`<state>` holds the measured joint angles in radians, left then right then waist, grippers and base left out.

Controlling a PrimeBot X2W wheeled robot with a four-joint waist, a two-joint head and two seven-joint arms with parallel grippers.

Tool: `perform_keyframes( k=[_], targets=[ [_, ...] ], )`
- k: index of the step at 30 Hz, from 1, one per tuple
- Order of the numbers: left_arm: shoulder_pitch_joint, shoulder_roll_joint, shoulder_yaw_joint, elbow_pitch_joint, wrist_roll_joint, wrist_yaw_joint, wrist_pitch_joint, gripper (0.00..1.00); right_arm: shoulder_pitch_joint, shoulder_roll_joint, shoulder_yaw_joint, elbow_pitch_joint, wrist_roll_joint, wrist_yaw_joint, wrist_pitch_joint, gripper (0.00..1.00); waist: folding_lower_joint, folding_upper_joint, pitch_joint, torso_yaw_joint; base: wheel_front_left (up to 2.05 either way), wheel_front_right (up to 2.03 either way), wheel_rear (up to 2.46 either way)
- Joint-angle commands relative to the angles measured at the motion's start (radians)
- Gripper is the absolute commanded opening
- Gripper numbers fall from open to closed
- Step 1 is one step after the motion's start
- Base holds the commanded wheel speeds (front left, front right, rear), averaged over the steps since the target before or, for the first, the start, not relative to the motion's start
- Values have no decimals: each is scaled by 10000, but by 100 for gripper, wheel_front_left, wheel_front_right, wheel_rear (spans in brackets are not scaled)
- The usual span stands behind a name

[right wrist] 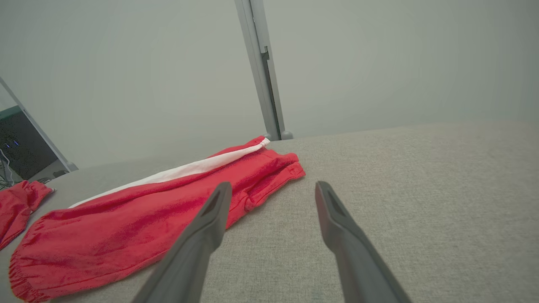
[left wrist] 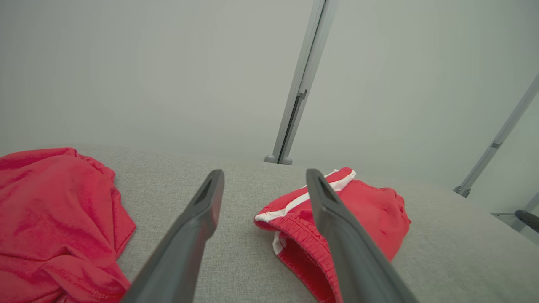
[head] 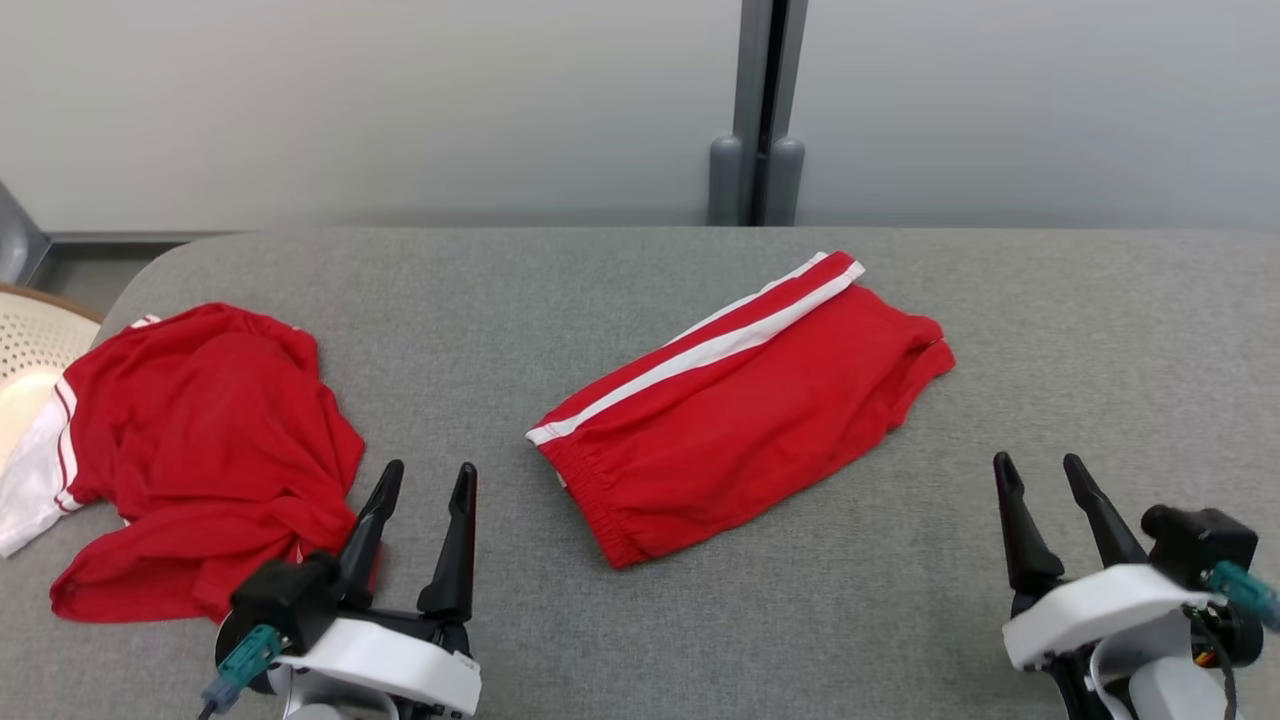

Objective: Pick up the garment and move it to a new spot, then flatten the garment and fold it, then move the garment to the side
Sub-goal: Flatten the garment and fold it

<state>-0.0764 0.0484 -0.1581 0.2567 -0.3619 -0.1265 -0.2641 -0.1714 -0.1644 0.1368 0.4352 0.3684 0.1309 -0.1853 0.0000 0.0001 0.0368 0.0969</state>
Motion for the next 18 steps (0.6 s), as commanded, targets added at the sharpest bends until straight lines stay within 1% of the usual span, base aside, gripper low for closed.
perform_keyframes(
  k=[1, 3, 6, 10, 11, 12, 15, 18],
  targets=[
    [-215, 35, -17, 13, 78, -24, 4, 100, -163, 32, -50, 35, 186, -4, 84, 100, 0, -1, 151, 136, 0, 0, 0],
    [-298, 34, -138, 11, 270, -24, 4, 100, -431, 140, -228, 223, 948, -4, 468, 100, 0, -1, 339, 285, 0, 0, 0],
    [-433, 36, -258, 38, 234, -21, 4, 100, -849, 254, -546, 487, 2156, -4, 1216, 100, 0, -1, 625, 520, 0, 0, 0],
    [-709, 36, -545, 83, 174, -3, 2, 100, -1490, 223, -1014, 828, 3362, -4, 2130, 100, 0, -1, 1058, 928, 0, 0, 0],
    [-753, 34, -638, 135, 10, 0, 4, 100, -1652, 245, -1179, 927, 3641, -4, 2337, 100, 0, -1, 1165, 1041, 0, 0, 0],
    [-800, 39, -691, 172, -271, 6, 2, 100, -1811, 248, -1324, 1039, 3881, -2, 2559, 100, 0, -1, 1269, 1158, 0, 0, 0],
    [-1092, 24, -1056, 197, -283, 23, 2, 100, -2304, 80, -1796, 1511, 4341, -2, 3130, 100, 0, -1, 1578, 1504, 0, 0, 0],
    [-1212, 36, -1362, 202, -516, 118, 2, 100, -2746, -4, -2162, 2018, 4615, -2, 3626, 100, 0, -1, 1845, 1839, 0, 0, 0]
  ],
)
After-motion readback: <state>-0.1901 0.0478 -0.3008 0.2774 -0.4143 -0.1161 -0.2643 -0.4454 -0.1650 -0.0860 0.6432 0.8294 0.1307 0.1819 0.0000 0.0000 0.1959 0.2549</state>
